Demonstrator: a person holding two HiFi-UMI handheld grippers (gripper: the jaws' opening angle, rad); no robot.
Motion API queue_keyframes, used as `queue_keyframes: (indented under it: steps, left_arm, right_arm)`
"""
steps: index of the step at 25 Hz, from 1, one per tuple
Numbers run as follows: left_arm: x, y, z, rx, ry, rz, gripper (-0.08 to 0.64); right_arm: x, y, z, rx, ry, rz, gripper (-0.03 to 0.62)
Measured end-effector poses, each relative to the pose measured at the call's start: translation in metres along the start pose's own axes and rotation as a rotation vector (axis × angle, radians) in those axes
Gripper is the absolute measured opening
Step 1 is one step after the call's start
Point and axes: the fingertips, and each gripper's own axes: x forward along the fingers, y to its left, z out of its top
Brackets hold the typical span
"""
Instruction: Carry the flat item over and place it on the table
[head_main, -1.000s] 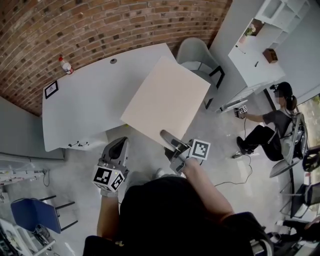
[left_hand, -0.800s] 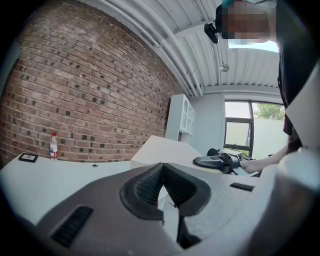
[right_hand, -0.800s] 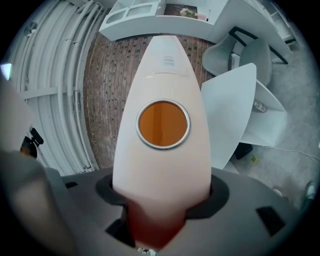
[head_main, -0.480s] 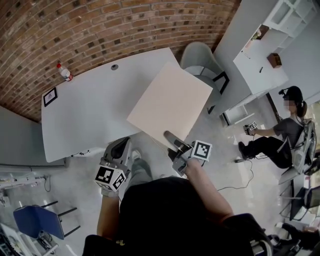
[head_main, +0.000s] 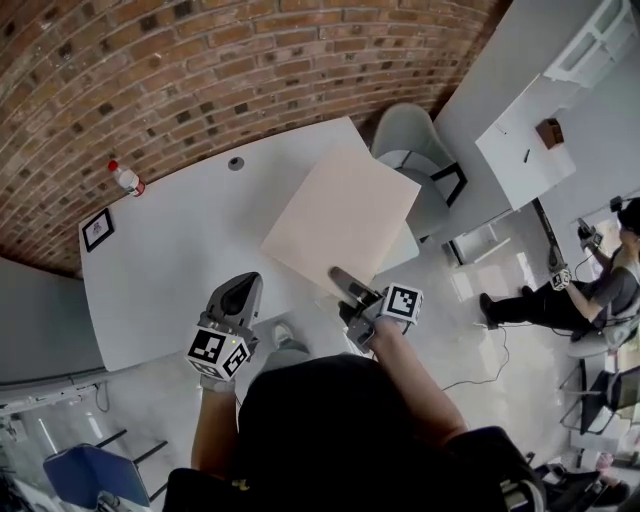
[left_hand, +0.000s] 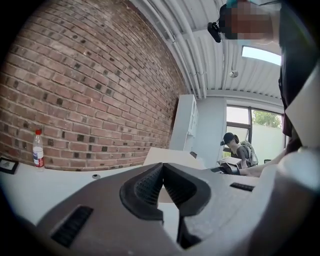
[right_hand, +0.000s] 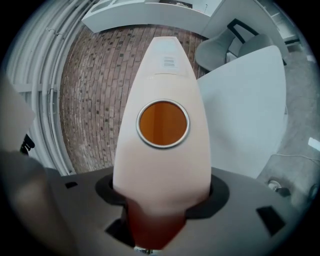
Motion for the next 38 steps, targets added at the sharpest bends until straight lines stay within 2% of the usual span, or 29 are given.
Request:
queue_keyframes:
  steps: [7,11,14,18,23,30,38]
  left_arm:
    - [0.016,0.057,0.001,-0.019,0.034,-0.031,0.005]
    - [0.022,0.072,-0.001,-0.035,0.050,-0.021,0.005]
    - [0.025,0.077,-0.001,-0.045,0.057,0.005,0.005]
    - [0.030,0.085,0.000,-0.062,0.056,0.072,0.005]
    - [0.041,0.092,-0.006,-0.086,0.063,0.168,0.005]
    - [0.053,0.098,-0.012,-0.138,0.053,0.315,0.005]
    - [0.056,0.114,-0.014,-0.192,0.041,0.444,0.005]
  right_arm:
    - [0.062,-0.009,0.019,0.027,0.005,-0.029,0.296]
    - [0.085,-0.023,0.033,0.010,0.040,-0.091,0.298]
    - [0.100,-0.029,0.043,0.033,0.067,-0.102,0.298]
    - [0.118,-0.043,0.059,0.048,0.131,-0.112,0.299]
    - [0.141,-0.068,0.074,0.038,0.247,-0.177,0.301]
    - [0.180,-0.096,0.087,0.031,0.407,-0.189,0.304]
    - [0.212,-0.123,0.105,-0.053,0.524,-0.231,0.313]
